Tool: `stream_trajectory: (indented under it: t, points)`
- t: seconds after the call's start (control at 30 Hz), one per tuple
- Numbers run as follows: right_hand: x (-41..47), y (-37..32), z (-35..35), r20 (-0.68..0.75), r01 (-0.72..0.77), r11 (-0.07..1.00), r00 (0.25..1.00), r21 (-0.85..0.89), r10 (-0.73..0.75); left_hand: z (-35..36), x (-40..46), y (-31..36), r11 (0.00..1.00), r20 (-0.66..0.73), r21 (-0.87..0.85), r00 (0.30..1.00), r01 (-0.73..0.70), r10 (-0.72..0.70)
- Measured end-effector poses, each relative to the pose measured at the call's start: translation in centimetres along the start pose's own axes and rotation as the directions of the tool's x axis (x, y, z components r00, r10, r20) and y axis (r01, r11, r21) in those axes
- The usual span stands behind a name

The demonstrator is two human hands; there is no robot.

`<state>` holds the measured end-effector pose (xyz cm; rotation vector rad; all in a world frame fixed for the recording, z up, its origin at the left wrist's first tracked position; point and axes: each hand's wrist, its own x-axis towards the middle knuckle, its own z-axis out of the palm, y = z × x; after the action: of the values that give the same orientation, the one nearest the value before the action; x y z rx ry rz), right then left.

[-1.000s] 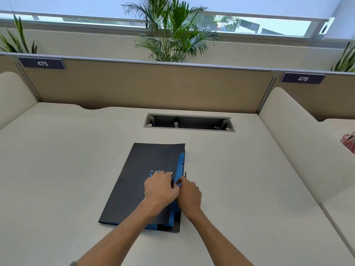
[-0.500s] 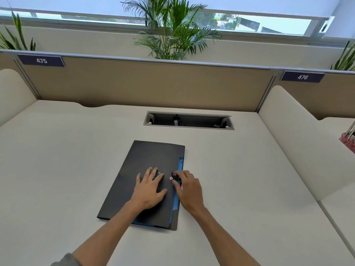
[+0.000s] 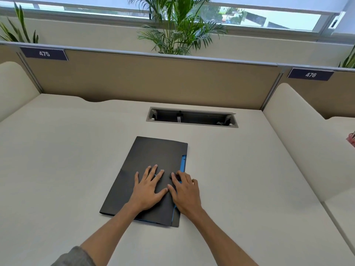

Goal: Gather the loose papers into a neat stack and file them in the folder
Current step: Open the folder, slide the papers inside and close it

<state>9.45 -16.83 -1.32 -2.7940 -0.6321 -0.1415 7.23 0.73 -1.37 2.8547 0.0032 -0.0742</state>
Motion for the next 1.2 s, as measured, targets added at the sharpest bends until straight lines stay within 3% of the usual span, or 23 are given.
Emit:
stream_trajectory:
  t: [0.43,0.73,0.87,1.03,1.2]
  points:
    - [-0.2,-0.8,-0.3,0.06,-0.037,0.999,0.998,-0.002,0.037,0.8,0.0,-0.1,0.999,-0.001,0.043,1.0,0.003,-0.003]
    - [-0.2,-1.0,-0.4,0.081,-0.073,0.997,0.994,0.008,0.072,-0.6,-0.5,-0.4,1.0,0.052,-0.023,0.999,-0.005,0.006]
    - [-0.5,-0.7,-0.9,0.092,-0.11,0.991,0.99,0.08,0.102,-1.7,-1.2,-1.4,0.992,-0.026,0.006,0.991,0.129,-0.129]
    - [-1.9,-0.3,-1.9,-0.021,-0.4,0.884,0.909,0.242,0.417,-3.3,-2.5,-4.1,0.911,-0.258,-0.036,0.877,0.41,-0.405]
    - [-2.4,-1.1,-2.5,0.064,-0.496,0.84,0.867,0.222,0.495,-4.3,-3.3,-6.2,0.824,-0.214,0.005,0.805,0.567,-0.553]
